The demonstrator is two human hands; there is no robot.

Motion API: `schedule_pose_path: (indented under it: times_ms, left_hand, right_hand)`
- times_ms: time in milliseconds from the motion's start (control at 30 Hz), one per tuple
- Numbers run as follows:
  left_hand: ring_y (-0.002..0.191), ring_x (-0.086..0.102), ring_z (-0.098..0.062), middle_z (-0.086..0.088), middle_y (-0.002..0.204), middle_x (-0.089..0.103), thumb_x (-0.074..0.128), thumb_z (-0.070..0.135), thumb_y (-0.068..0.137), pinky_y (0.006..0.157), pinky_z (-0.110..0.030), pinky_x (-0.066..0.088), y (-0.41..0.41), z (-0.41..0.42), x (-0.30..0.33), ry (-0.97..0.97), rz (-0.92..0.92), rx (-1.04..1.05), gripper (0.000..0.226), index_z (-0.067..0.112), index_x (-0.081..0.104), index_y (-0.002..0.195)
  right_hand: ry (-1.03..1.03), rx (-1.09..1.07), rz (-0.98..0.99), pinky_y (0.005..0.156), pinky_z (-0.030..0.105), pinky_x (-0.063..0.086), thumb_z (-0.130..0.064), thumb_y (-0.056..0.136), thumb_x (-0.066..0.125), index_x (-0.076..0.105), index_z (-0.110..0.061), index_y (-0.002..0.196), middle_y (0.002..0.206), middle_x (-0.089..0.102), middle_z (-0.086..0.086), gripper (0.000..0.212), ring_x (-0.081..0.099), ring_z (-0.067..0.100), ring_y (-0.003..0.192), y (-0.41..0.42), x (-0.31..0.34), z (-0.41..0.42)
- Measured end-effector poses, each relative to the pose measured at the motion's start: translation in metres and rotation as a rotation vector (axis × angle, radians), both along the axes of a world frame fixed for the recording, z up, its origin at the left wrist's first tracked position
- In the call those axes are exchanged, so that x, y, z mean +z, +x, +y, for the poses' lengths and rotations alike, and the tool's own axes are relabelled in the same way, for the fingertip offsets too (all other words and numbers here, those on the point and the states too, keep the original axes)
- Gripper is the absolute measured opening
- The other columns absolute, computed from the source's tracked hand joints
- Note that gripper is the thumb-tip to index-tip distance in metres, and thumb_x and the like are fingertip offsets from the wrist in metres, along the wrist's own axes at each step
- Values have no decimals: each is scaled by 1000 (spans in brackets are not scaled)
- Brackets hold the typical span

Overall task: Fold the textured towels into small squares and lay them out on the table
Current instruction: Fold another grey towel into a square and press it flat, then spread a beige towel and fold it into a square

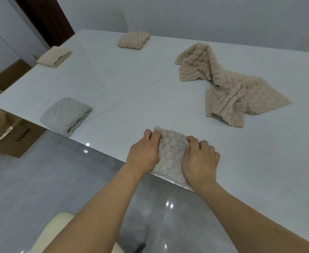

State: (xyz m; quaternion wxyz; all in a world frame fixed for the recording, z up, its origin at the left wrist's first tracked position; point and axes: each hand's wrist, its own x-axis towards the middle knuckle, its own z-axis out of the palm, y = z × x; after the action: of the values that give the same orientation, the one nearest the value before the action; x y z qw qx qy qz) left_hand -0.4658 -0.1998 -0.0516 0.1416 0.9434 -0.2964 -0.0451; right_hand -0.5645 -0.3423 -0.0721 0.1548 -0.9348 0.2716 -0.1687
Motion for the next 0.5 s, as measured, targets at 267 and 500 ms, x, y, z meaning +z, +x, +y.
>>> schedule_pose_path:
  times_ms: [267,500]
  left_hand:
    - [103,53,-28,-9,129,44,42,23,100,89,-42,45,75,-41,29,-191,-46,45,33,12,50,130]
    - [134,35,-32,-13,153,27,36,34,101,112,-41,26,181,-131,-2,0,-46,-68,51,11,34,146]
  right_hand:
    - [-66,130,-154,100,45,33,-22,89,42,56,-10,124,125,54,10,40,50,31,116,64,23,-82]
    - [-108,192,-139,98,46,39,-22,89,39,51,-7,128,130,51,11,43,50,34,115,161,28,-150]
